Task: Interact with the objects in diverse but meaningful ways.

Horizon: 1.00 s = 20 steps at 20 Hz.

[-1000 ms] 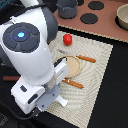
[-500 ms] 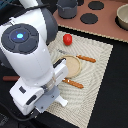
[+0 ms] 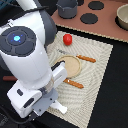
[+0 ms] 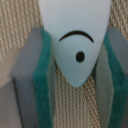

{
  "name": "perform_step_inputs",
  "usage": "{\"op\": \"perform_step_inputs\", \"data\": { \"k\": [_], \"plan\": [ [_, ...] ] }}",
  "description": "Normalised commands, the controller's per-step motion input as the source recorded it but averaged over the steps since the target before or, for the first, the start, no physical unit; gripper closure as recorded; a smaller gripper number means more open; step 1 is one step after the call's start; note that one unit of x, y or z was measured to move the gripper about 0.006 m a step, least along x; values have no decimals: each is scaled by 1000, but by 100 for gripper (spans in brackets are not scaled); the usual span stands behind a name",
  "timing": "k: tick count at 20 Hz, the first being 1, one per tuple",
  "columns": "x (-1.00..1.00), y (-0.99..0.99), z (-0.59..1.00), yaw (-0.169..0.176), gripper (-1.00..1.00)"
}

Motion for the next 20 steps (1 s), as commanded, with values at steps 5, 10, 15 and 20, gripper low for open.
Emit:
{"op": "perform_step_inputs", "data": {
  "k": [5,10,15,20],
  "plan": [
    [425,0,0,-18,100],
    [473,0,0,-12,100],
    [418,0,53,-3,100],
    [342,93,493,-5,100]
  ]
}}
